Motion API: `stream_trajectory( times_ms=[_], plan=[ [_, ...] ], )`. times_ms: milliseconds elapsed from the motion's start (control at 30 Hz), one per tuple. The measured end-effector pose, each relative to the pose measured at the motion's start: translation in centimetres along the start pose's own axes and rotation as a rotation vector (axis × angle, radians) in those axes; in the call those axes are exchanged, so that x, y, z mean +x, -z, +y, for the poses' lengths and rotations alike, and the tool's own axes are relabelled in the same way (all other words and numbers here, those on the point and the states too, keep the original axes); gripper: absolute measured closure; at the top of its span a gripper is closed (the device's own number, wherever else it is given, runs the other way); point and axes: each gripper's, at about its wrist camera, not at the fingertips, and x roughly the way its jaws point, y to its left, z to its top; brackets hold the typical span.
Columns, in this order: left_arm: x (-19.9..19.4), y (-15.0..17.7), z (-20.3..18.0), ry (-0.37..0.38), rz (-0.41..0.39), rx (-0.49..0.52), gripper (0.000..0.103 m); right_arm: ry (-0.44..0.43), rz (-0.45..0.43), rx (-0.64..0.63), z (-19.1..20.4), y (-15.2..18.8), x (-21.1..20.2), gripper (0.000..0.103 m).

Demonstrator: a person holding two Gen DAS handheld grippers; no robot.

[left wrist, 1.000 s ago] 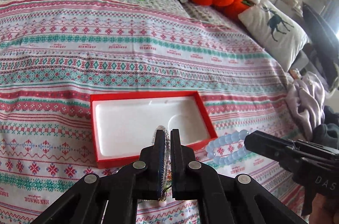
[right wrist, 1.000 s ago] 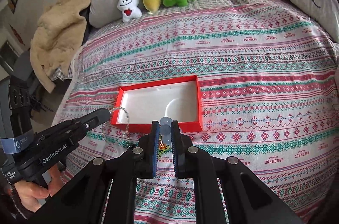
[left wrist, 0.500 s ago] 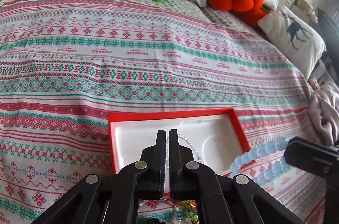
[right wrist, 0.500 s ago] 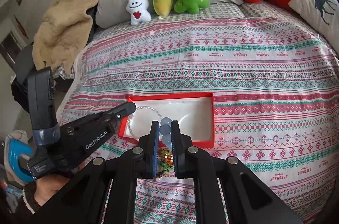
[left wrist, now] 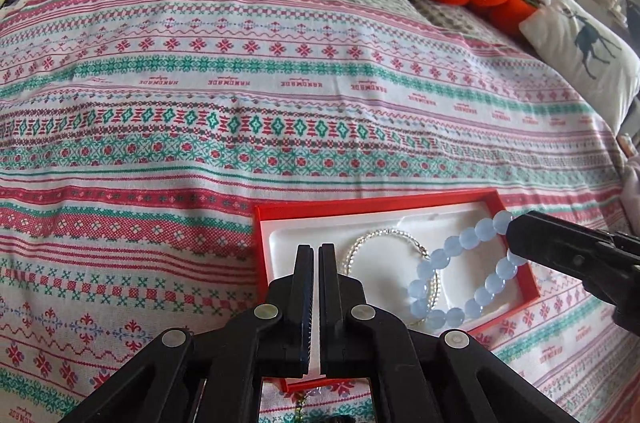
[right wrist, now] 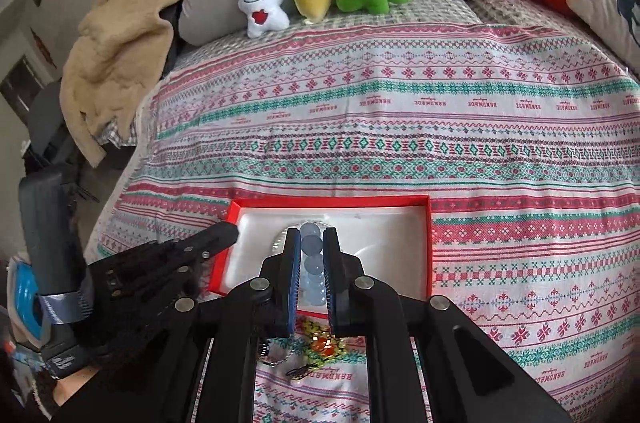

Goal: Organize jewelry
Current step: 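Lower both bracelets into the red box and open both tools, then move both tools back to the remaining jewelry pile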

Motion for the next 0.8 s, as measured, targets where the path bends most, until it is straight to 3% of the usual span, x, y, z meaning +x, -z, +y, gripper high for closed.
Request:
stream_trajectory(
  times_ms=[233, 300, 367, 467, 800],
  plan=[
    [-0.5, 0.0, -0.2, -0.017, 0.008, 0.006, 0.103, 0.09, 0.022, -0.021, -1.4, 0.4, 1.0, 0.09],
    [-0.9, 0.1, -0.4, -0.025, 0.015, 0.013, 0.099, 0.119, 0.014, -0.061, -0.9, 0.6, 0.4, 0.09],
    [-1.4, 0.2, -0.6, -0.028, 0.022, 0.009, 0.081, 0.135, 0.007, -0.09, -0.4, 0.9, -0.4, 0.087],
    [-2.1, 0.5, -0.7, -0.045, 0.027, 0.0, 0.059, 0.165, -0.001, -0.112, 0.1, 1.6, -1.7, 0.073],
    [-3.6, 3.1, -0.2, -0.098, 0.071, -0.016, 0.024, 0.211, -0.011, -0.099, -0.3, 4.1, -5.1, 0.052]
  ],
)
